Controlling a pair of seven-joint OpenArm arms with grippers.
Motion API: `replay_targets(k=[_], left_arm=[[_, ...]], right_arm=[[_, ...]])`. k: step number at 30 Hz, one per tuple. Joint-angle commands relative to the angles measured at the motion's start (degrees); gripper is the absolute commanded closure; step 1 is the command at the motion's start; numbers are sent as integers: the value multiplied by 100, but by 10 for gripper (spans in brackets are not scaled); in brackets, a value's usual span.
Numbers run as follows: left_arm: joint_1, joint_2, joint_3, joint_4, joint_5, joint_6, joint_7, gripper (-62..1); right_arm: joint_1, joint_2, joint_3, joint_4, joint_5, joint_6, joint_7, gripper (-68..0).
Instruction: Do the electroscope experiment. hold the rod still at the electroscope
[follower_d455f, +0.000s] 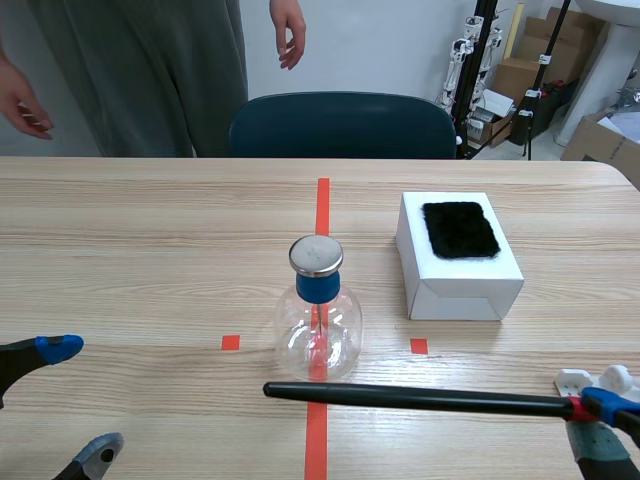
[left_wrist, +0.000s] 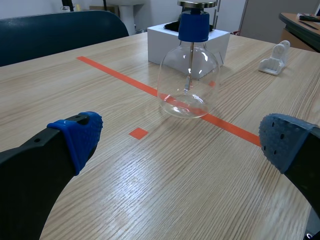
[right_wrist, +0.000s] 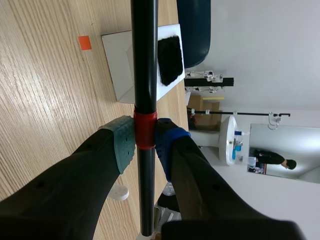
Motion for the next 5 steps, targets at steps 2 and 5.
replay_targets(k=[2, 5], left_arm=[[-28, -17, 2, 83, -55, -13, -76, -623], [-28, -17, 2, 83, -55, -13, -76, -623]], right_arm=[[52, 13, 26, 94, 24, -57, -2, -22], [52, 13, 26, 94, 24, -57, 2, -22]])
